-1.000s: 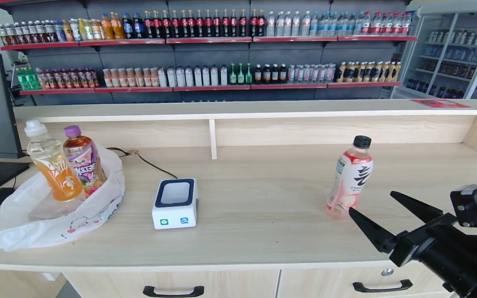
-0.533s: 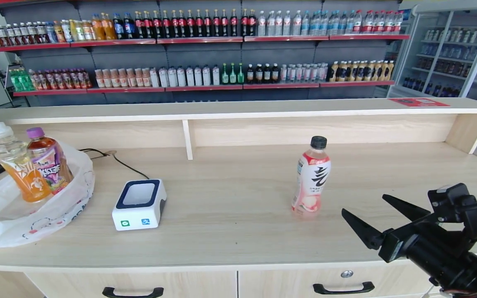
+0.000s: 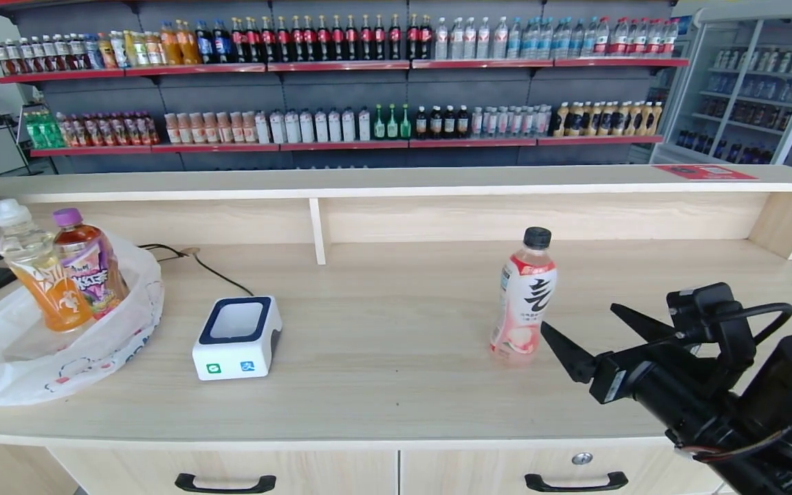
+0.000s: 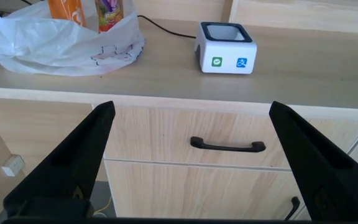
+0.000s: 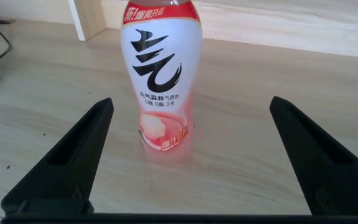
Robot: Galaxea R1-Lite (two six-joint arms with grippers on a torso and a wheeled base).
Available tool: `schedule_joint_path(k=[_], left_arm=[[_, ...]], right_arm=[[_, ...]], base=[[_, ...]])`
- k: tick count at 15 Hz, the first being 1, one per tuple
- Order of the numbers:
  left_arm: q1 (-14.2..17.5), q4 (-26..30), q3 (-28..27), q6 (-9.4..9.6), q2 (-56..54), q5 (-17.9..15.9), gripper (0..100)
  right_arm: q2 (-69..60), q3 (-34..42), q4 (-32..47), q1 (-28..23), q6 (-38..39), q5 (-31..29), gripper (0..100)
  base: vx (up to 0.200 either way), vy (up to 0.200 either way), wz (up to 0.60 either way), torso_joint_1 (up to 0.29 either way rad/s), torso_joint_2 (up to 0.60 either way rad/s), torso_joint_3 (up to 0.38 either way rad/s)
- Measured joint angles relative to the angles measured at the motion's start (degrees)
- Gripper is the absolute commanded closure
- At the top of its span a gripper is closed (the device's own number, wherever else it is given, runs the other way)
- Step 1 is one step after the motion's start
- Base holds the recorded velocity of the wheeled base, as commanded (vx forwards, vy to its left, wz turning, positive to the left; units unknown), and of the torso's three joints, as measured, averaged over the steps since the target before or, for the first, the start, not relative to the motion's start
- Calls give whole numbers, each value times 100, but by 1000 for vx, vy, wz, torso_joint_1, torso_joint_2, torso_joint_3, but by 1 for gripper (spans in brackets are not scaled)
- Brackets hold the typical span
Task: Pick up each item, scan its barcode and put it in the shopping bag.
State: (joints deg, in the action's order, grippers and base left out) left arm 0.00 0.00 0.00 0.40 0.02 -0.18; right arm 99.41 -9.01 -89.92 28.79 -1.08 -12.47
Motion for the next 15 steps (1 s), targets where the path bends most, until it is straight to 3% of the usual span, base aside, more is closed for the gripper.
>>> schedule_joint_path(k=[6, 15], left_arm=[[0, 0, 0, 2, 0, 0, 0], [0, 0, 0, 4, 0, 0, 0]], right_arm=[[585, -689, -5, 257, 16, -280, 0], [1053, -948, 0, 382, 362, -482, 0]], base=[[0, 0, 0, 0, 0, 0], [0, 0, 0, 0, 0, 0]])
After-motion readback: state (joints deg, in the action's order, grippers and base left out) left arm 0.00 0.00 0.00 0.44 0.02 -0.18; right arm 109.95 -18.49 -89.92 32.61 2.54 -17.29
